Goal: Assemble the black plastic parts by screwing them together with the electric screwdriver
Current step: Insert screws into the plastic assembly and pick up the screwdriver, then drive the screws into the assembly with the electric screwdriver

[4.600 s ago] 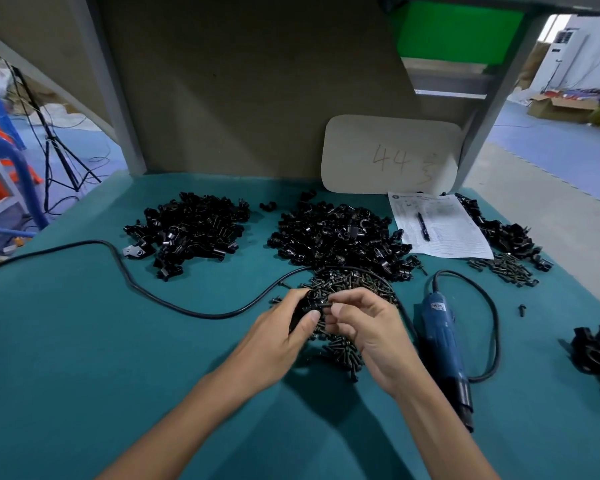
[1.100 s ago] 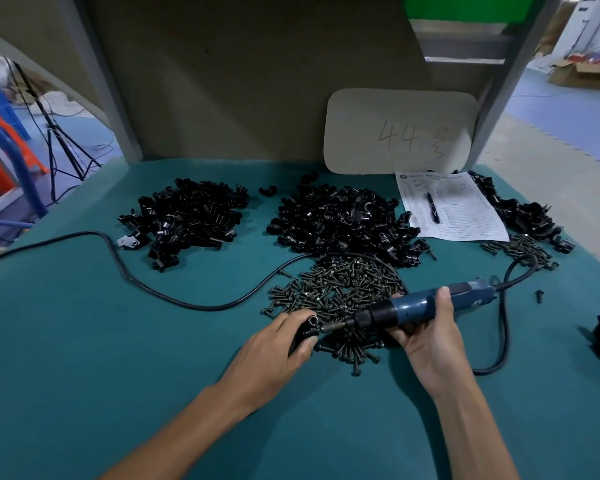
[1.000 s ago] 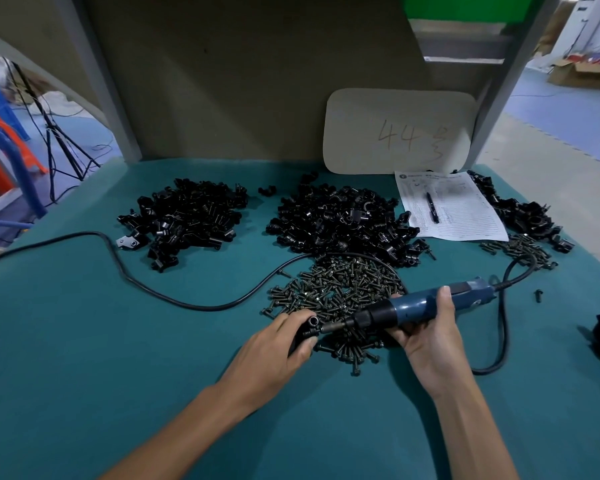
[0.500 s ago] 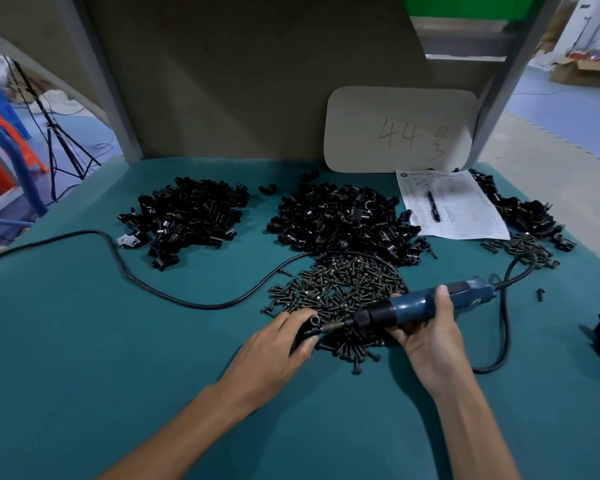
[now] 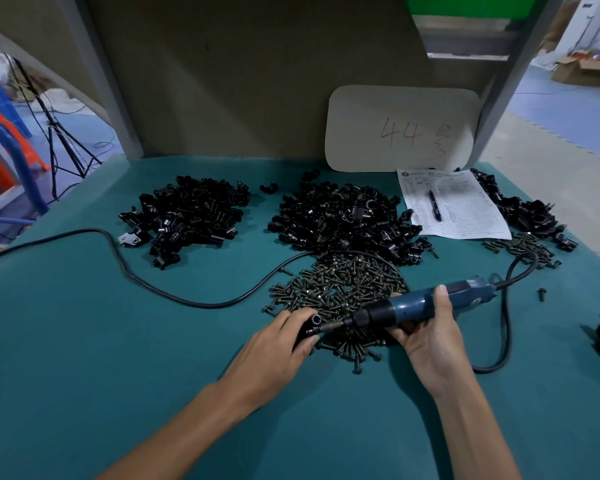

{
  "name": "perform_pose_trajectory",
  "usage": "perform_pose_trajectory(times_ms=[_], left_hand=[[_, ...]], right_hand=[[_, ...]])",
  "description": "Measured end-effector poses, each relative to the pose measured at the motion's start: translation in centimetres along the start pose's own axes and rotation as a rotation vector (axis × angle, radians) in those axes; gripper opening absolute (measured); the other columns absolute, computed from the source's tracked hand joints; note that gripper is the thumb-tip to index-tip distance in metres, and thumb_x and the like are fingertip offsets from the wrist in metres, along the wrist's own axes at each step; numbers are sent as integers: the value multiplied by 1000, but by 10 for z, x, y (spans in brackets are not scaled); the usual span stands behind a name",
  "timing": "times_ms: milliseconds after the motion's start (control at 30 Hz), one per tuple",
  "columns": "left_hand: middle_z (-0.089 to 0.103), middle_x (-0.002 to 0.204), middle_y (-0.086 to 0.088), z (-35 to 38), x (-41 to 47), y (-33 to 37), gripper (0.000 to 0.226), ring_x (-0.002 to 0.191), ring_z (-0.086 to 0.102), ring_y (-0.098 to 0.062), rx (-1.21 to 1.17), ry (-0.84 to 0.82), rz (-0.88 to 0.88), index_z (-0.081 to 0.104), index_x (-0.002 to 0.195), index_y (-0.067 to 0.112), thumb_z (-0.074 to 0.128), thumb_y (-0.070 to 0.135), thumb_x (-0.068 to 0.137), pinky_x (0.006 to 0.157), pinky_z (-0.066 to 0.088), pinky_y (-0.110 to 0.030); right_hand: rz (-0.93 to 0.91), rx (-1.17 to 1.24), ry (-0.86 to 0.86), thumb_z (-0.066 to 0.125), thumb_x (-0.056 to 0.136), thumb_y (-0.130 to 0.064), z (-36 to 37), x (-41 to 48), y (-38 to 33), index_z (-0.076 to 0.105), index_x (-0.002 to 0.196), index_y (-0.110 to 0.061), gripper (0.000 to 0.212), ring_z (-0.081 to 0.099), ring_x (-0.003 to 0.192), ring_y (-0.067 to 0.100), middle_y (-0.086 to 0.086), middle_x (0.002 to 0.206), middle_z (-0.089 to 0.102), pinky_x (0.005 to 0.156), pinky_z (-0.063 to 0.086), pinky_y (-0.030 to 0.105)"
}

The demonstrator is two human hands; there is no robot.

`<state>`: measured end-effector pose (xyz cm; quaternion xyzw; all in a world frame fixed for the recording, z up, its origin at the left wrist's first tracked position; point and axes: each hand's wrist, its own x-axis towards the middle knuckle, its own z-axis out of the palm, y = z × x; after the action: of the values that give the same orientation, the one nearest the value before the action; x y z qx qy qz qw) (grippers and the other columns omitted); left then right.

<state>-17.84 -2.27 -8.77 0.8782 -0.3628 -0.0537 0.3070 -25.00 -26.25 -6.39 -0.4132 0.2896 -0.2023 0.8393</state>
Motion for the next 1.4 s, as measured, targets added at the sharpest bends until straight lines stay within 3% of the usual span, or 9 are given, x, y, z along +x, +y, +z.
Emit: perform_pose_trajectory(times_ms=[300,467,567,733,833,933,1133,1233,1400], left_hand=[[43,98,33,2,1,-4,35,87,50,4,-58,0,-22,31,133,48,29,61,101,66,37,-19],[48,134,24,-1,-2,-3,57,114,52,-1,-69,-49,-61,26,140,48,19,79,93,93,49,-32],[53,131,22,-1,-4,-4,64,110,53,1,-106,3,-63,34,141,41,20,80,93,88,46,-24],[48,112,26,-1,1,-6,56,105,54,0,-240,122,-89,54,122,31,25,72,98,86,46,-25],[65,106,15,-3,3,-12,46,98,62,-2,-380,194,-203,42,142,49,33,65,100,84,48,-21],[68,100,6,-7,8,-16,29,81,69,-6,-602,275,-287,48,129,59,33,55,105,70,52,-25],[70,97,16,-14,12,-21,58,83,68,-4,-698,295,-364,51,120,54,67,80,72,75,53,-32],[67,100,26,-10,9,-18,60,88,66,1,-587,291,-363,47,126,51,73,67,75,73,51,-24],[64,83,23,-11,7,-11,44,71,60,1,-459,222,-277,52,124,52,44,74,86,64,48,-21]], right_hand=[[-17,21,-43,48,89,-62,-1,-2,-1,44,144,-9,77,70,106,24,16,118,66,83,60,39],[-22,106,3,46,89,-64,-5,-2,-6,50,130,-16,64,73,107,24,13,109,76,77,63,37],[-49,119,42,46,99,-56,-16,0,-16,50,129,-15,50,72,110,22,13,113,73,81,61,37],[-131,-332,87,72,90,-38,-44,-9,-38,62,110,-23,26,72,89,16,3,100,76,74,51,31],[-201,-842,212,75,88,-48,-58,-15,-49,66,99,-25,26,67,88,21,4,97,71,70,49,38],[-239,-1310,289,70,89,-54,-61,-19,-51,62,85,-23,33,59,77,26,9,83,64,63,45,39],[-303,-1567,408,71,91,-48,-42,-24,-44,47,146,-11,71,46,118,42,21,134,46,94,44,52],[-573,-1578,244,74,91,-35,-21,-32,-36,60,125,-15,42,51,107,33,13,118,56,89,47,46],[-476,-1701,-188,56,104,-34,6,-35,-3,60,115,-31,12,64,91,10,-11,101,56,79,51,33]])
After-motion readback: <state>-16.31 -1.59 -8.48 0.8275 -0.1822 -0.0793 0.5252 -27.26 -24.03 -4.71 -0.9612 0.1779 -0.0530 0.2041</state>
